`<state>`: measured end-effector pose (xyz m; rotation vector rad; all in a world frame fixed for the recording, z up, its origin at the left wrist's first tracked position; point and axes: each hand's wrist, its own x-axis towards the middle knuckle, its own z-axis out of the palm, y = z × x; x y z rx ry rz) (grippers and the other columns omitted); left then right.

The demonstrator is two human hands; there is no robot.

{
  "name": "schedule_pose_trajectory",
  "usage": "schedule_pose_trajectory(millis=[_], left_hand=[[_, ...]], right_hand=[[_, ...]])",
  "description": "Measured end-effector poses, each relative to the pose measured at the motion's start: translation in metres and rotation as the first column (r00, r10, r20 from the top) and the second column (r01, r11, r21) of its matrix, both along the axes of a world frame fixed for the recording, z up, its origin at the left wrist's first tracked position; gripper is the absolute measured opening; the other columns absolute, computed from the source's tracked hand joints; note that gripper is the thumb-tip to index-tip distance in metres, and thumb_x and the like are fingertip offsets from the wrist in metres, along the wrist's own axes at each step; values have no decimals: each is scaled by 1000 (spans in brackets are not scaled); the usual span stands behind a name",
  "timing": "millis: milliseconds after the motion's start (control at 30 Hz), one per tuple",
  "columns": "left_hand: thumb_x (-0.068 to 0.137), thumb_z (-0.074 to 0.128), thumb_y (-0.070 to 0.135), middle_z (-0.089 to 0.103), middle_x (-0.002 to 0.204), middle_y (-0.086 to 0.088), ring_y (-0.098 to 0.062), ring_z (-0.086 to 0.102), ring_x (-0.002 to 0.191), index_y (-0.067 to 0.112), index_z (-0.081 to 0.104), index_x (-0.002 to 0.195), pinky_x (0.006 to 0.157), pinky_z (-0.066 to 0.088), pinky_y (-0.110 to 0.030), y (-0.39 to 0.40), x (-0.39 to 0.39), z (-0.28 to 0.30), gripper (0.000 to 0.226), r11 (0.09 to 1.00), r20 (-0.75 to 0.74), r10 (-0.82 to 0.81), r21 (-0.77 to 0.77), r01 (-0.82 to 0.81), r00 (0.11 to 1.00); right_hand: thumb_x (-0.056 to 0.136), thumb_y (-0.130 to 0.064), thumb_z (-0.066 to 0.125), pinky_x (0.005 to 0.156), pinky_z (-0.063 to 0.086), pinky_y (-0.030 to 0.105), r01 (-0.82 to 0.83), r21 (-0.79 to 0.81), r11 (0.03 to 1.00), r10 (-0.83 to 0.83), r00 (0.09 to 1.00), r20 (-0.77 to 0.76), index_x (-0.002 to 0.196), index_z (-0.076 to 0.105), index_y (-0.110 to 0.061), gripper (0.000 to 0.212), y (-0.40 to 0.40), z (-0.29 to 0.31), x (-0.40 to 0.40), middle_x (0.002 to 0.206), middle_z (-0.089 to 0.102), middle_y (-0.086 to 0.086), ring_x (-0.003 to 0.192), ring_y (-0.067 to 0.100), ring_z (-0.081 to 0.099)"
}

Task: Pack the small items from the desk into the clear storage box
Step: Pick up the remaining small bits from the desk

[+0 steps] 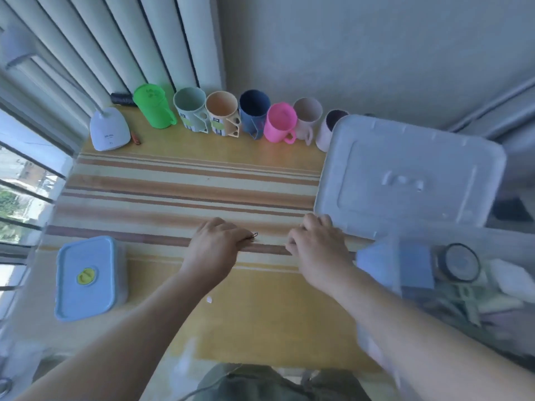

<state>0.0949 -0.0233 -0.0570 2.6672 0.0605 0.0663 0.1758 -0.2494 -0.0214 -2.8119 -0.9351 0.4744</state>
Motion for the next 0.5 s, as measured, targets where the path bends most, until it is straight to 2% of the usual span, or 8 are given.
schedule_pose_trajectory(millis=[100,233,300,367,433,500], left_hand=[[97,51,40,74,91,10,-29,61,88,23,77,95,77,49,-42,-65,34,43,31,998,155,-51,-37,58,987],[96,58,35,67,111,2,-31,58,100,18,76,96,83,48,-44,-174,60,88,25,989,268,-118,-51,137,956],[95,58,35,65,113,2,-30,56,102,19,77,93,83,48,-42,-233,61,102,25,981,281,-177,-32,193,943],[93,61,34,68,104,2,-31,59,95,20,77,89,80,50,-43,-292,54,105,22,956,268,-284,12,292,921],[93,60,37,69,94,2,-31,61,89,23,75,85,76,50,-44,-344,47,98,23,925,201,-378,59,375,904],[95,52,44,69,95,5,-29,60,93,27,76,89,79,50,-43,-386,42,84,29,904,93,-424,102,415,901]], right_hand=[[89,-16,75,63,30,36,88,126,988,-113,973,202,78,62,-23,18,-73,46,1,89,44,-3,83,27,40],[85,-24,80,60,32,35,201,228,953,-267,911,315,78,68,-22,15,-194,84,-7,87,53,0,81,31,51],[87,-27,78,62,34,36,272,233,934,-336,892,302,81,69,-22,12,-265,82,-18,89,55,1,84,34,53],[91,-30,75,66,38,39,384,171,907,-415,880,229,84,70,-24,11,-336,70,-30,95,56,-1,91,35,52],[95,-35,72,70,45,42,493,97,865,-502,853,144,89,72,-27,10,-398,55,-38,101,57,-2,100,36,52],[97,-38,70,77,47,42,521,50,852,-523,846,101,92,73,-29,11,-433,41,-41,107,58,-2,107,35,52]])
